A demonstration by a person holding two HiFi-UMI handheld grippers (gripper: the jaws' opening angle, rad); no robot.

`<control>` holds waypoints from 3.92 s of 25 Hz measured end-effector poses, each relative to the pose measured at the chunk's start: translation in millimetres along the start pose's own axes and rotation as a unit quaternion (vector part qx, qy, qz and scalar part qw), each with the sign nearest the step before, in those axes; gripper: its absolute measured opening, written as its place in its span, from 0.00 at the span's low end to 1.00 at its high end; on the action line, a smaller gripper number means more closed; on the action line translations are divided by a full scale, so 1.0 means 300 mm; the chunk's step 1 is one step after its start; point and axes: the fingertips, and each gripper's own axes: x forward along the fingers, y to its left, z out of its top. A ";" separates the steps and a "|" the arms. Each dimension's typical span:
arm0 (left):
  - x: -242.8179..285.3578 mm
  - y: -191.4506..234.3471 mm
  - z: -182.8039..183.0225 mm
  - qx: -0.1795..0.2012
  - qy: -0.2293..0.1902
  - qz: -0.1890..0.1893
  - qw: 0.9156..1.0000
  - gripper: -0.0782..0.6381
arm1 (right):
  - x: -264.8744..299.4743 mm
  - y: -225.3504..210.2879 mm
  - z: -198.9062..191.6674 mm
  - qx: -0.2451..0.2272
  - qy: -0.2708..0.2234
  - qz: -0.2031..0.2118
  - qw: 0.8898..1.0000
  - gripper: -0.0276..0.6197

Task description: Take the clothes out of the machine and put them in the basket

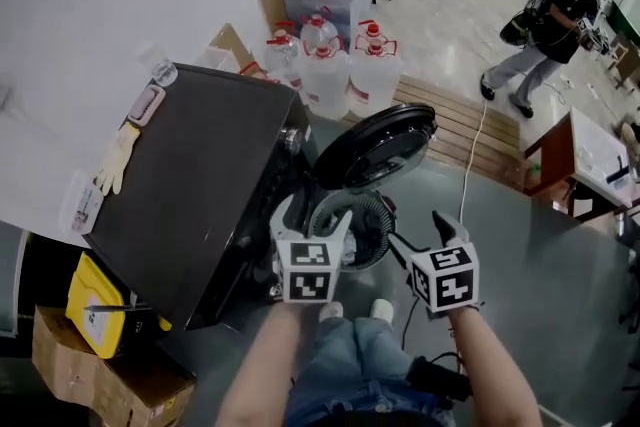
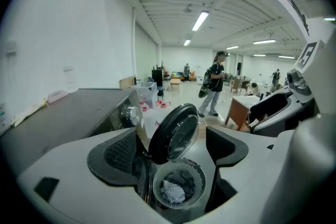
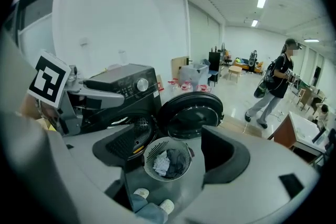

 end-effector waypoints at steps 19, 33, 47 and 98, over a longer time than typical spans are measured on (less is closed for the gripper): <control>-0.373 0.149 0.203 0.018 -0.152 0.021 0.988 0.69 | -0.276 0.159 0.221 0.024 -0.156 -0.022 0.987 0.65; -0.733 -0.152 0.177 0.030 -0.223 0.079 0.971 0.69 | -0.698 0.213 0.141 -0.096 -0.252 -0.001 0.963 0.65; -1.084 -0.382 0.176 0.068 -0.280 0.125 0.949 0.62 | -1.031 0.205 0.020 -0.125 -0.326 0.022 0.937 0.39; -1.403 -0.123 0.312 0.146 -0.353 0.110 0.917 0.11 | -1.210 0.494 0.286 -0.209 -0.394 -0.042 0.894 0.04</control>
